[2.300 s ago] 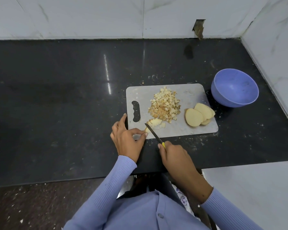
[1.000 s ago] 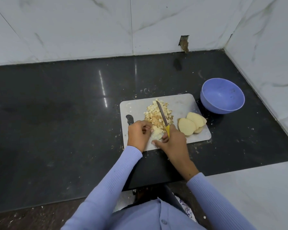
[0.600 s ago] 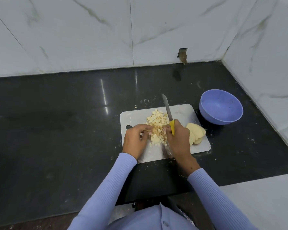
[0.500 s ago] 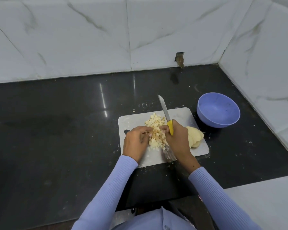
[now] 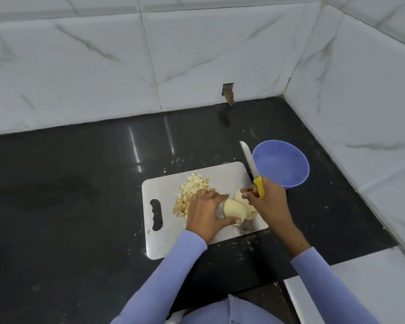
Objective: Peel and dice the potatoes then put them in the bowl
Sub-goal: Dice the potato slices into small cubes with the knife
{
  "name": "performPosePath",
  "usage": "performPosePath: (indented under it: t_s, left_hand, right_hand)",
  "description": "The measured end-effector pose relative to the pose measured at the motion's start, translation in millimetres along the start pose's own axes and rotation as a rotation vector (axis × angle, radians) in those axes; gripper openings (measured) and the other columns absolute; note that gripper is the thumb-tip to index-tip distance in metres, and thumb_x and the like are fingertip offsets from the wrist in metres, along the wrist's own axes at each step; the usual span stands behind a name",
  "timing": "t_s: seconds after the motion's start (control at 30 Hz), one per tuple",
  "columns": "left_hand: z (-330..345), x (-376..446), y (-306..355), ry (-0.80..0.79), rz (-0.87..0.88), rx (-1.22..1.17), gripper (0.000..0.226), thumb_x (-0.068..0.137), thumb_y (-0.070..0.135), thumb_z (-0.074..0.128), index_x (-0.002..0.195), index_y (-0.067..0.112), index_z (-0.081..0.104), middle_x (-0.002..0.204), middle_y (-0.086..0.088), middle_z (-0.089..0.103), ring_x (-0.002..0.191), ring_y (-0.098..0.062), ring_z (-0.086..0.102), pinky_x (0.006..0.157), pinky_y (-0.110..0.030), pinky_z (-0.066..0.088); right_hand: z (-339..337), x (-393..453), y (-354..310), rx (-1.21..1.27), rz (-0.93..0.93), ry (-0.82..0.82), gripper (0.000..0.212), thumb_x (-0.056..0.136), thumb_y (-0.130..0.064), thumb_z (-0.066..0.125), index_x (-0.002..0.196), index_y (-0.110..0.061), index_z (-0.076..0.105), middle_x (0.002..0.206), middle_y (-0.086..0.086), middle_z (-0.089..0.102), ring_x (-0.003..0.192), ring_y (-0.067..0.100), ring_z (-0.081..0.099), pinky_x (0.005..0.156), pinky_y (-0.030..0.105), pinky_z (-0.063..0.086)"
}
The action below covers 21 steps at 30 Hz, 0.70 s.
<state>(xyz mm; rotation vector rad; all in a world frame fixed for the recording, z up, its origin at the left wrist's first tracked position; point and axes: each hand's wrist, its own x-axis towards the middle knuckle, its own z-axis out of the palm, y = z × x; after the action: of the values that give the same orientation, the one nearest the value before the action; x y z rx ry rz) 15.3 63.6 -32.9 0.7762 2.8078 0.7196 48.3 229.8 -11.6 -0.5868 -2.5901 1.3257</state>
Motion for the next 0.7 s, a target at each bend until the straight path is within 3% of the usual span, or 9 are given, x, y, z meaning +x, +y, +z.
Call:
performPosePath:
  t_s: [0.17, 0.27, 0.37, 0.57, 0.7]
  left_hand:
    - [15.2, 7.1, 21.2, -0.061, -0.028, 0.174, 0.078, 0.065, 0.067, 0.069, 0.133, 0.031, 0.051, 0.125, 0.002, 0.052, 0.117, -0.02, 0.039, 0.092, -0.033, 0.024]
    - [20.6, 11.0, 22.9, -0.051, -0.049, 0.215, 0.079, 0.067, 0.066, 0.067, 0.135, 0.03, 0.048, 0.127, 0.002, 0.051, 0.118, -0.02, 0.039, 0.095, -0.032, 0.024]
    - [24.9, 13.5, 23.1, -0.023, -0.057, 0.238, 0.078, 0.068, 0.064, 0.066, 0.134, 0.027, 0.05, 0.125, 0.002, 0.055, 0.117, -0.019, 0.042, 0.095, -0.032, 0.024]
    - [33.2, 11.8, 20.4, 0.128, -0.016, 0.103, 0.07, 0.058, 0.042, 0.081, 0.118, 0.012, 0.065, 0.111, -0.007, 0.066, 0.101, -0.028, 0.059, 0.088, -0.035, 0.036]
    - [35.9, 8.1, 16.0, 0.175, -0.018, -0.076, 0.064, 0.053, 0.028, 0.086, 0.111, 0.008, 0.068, 0.108, -0.006, 0.064, 0.088, -0.029, 0.064, 0.073, -0.033, 0.051]
  right_hand:
    - [-6.3, -8.7, 14.2, -0.012, 0.052, 0.02, 0.02, 0.078, -0.011, 0.075, 0.075, -0.003, 0.057, 0.072, 0.005, 0.063, 0.068, 0.012, 0.06, 0.061, 0.018, 0.047]
    - [-5.9, -9.6, 20.4, -0.009, 0.074, 0.014, 0.021, 0.078, -0.012, 0.075, 0.077, -0.001, 0.057, 0.073, 0.009, 0.064, 0.07, 0.019, 0.061, 0.064, 0.029, 0.05]
    - [-7.5, -10.9, 24.2, 0.004, 0.082, 0.013, 0.022, 0.077, -0.012, 0.076, 0.076, -0.002, 0.057, 0.073, 0.008, 0.064, 0.07, 0.018, 0.061, 0.064, 0.029, 0.05]
    - [-11.9, -11.8, 26.9, 0.056, 0.11, -0.011, 0.018, 0.079, -0.012, 0.075, 0.081, -0.003, 0.059, 0.072, -0.003, 0.062, 0.07, 0.009, 0.06, 0.062, 0.014, 0.046]
    - [-12.8, -12.7, 30.3, 0.034, 0.095, -0.043, 0.016, 0.081, -0.014, 0.073, 0.082, -0.005, 0.059, 0.073, -0.003, 0.062, 0.071, 0.009, 0.06, 0.064, 0.017, 0.046]
